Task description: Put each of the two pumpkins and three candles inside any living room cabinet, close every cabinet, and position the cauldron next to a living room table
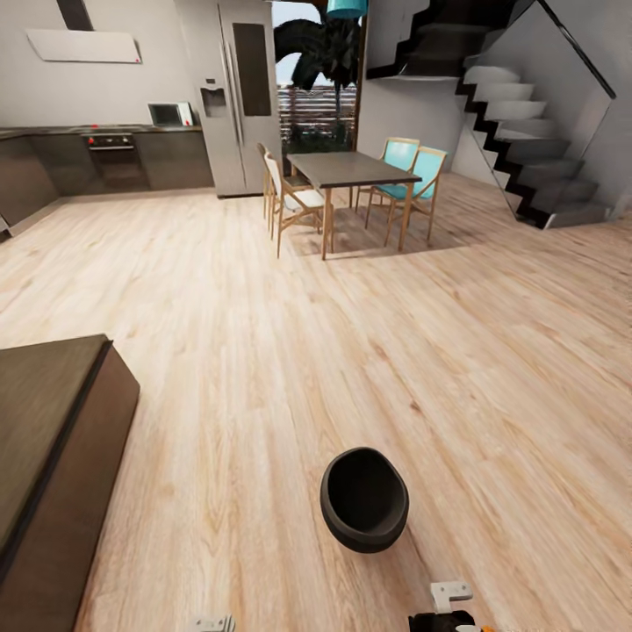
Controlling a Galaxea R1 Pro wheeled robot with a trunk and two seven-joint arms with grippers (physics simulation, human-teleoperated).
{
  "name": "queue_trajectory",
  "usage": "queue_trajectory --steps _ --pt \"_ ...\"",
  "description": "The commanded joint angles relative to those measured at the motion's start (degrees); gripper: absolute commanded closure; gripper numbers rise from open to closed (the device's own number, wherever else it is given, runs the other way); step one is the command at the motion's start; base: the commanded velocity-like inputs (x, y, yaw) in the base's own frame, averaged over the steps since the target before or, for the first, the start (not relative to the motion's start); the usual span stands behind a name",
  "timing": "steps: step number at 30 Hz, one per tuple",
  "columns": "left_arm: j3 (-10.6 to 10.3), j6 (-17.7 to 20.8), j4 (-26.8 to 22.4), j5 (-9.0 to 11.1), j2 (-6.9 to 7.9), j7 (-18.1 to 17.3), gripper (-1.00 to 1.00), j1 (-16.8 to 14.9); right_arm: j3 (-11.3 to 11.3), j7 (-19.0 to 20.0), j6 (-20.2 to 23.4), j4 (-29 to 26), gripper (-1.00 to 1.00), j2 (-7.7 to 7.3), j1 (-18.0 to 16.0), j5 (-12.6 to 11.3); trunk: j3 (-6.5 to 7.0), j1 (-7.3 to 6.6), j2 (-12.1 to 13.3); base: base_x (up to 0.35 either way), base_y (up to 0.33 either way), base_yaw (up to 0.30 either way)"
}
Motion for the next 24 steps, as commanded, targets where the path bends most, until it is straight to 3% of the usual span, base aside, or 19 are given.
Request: queue_trajectory --steps 1,12,24 --pt "0.0 0.0 0.0 0.0 0.0 0.0 -1.0 0.01 0.0 0.0 0.0 0.0 -1.0 0.0 0.01 0.0 -0.09 0.0 0.0 0.074 0.0 -0.064" --pt "0.0 0.0 0.0 -0.04 0.0 0.0 -1.0 0.02 0.0 -0.06 0.0 0.0 -1.0 0.0 0.02 0.04 -1.05 0.0 0.0 0.074 0.0 -0.008" --pt "0.0 -0.03 0.0 -0.09 0.0 0.0 -1.0 -0.02 0.0 -0.01 0.0 0.02 -1.0 -0.08 0.02 0.19 -1.17 0.0 0.0 0.058 0.0 0.0"
